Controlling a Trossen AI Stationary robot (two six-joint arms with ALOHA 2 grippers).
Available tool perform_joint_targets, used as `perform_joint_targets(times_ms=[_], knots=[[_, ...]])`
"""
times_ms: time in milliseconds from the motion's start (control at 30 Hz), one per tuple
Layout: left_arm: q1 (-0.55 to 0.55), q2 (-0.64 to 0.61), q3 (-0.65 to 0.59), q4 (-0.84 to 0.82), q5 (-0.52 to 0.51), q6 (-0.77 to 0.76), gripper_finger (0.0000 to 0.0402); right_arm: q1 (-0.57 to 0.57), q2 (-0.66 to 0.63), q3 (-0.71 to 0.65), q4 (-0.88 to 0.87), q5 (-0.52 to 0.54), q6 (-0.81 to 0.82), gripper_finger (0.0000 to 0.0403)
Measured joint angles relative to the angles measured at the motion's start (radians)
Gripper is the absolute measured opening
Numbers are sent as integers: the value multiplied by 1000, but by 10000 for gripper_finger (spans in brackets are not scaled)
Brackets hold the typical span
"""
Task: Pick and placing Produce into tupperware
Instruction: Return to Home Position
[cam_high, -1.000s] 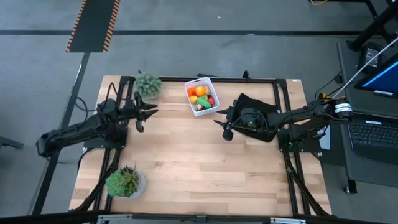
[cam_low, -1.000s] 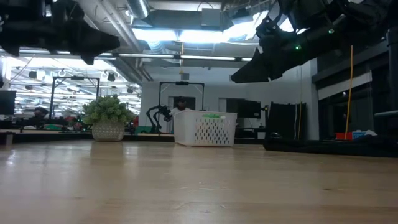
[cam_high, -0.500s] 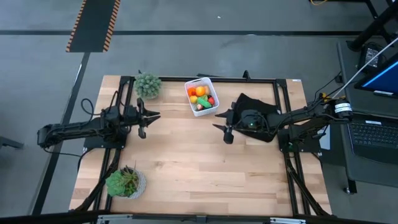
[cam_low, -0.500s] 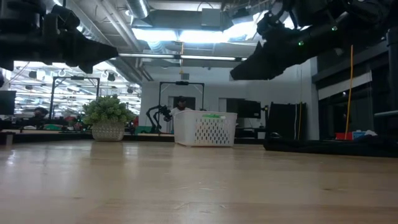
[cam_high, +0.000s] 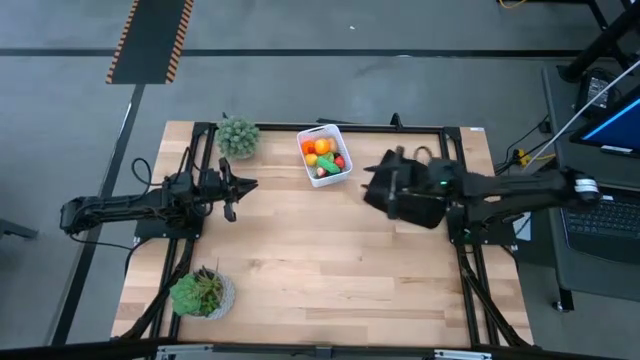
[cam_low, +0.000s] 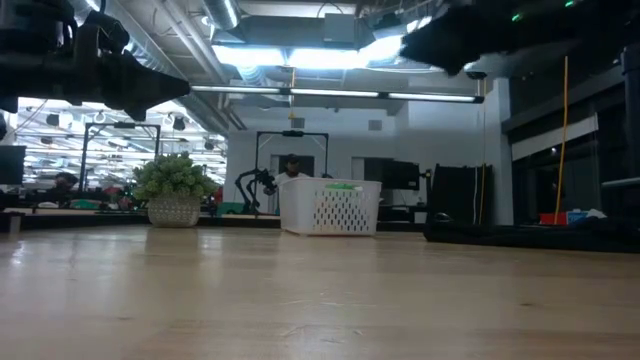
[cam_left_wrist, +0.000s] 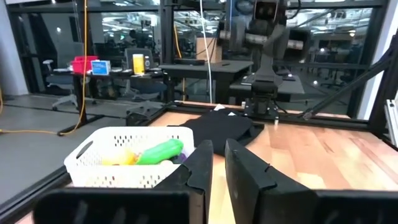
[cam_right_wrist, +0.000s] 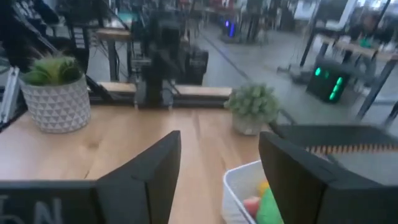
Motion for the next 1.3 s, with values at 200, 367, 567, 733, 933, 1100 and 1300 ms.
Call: perform_joint_targets(times_ms=[200, 367, 567, 733, 933, 1100, 1300], knots=[[0, 0, 0, 4, -21, -23, 26, -9, -325, -145, -46, -11, -62, 218], [0, 0, 0, -2, -22, -2, 17, -11, -619, -327, -61, -13, -59, 218], [0, 0, 0, -5, -23, 0, 7, -11, -822, -455, -88, -13, -38, 218], [0, 0, 0, -5, -23, 0, 1, -11, -867, -508, -102, -13, -34, 218], [0, 0, 0, -5, -23, 0, 12, -10, -869, -542, -92, -25, 46, 218], [0, 0, 0, -5, -23, 0, 26, -10, -868, -541, -128, -26, 99, 218], [0, 0, 0, -5, -23, 0, 42, -10, -868, -541, -106, -28, 70, 218]])
